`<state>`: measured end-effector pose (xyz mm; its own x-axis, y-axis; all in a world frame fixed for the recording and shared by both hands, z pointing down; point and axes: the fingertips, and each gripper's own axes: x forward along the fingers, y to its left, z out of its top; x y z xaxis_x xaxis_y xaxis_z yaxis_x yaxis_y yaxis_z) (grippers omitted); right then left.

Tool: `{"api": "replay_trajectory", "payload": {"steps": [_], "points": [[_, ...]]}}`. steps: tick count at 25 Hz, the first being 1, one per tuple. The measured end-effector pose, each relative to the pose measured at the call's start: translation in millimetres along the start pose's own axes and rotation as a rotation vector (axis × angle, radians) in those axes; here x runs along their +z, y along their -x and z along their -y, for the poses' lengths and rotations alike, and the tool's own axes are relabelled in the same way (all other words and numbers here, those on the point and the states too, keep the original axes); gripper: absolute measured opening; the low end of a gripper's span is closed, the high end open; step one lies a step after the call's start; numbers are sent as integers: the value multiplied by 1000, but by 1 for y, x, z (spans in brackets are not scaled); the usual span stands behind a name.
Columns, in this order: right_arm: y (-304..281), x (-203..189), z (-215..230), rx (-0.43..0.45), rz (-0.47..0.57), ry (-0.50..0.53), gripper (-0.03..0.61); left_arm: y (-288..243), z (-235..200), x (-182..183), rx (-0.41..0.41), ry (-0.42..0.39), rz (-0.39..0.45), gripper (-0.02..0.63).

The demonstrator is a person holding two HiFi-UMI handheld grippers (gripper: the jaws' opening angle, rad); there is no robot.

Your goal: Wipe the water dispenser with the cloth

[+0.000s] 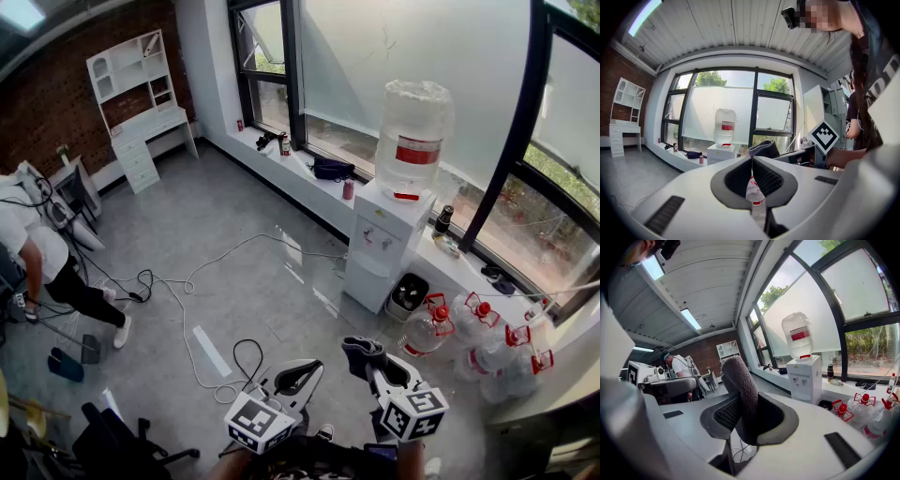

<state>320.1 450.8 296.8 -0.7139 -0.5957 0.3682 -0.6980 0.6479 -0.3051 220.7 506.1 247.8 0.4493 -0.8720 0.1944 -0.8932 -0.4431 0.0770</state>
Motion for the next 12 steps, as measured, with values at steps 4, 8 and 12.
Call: {"api": "replay_trajectory", "payload": {"steps": [4, 8, 12], "points": [[-5, 2, 11, -19, 11, -22, 104, -10, -5, -4, -24, -3, 1, 20], [-14, 8, 20, -24, 24, -51, 104, -24, -14, -3, -44, 1, 0, 20], [-29, 14, 25, -33, 24, -65, 104, -39, -32, 0, -54, 17, 1, 20]]}}
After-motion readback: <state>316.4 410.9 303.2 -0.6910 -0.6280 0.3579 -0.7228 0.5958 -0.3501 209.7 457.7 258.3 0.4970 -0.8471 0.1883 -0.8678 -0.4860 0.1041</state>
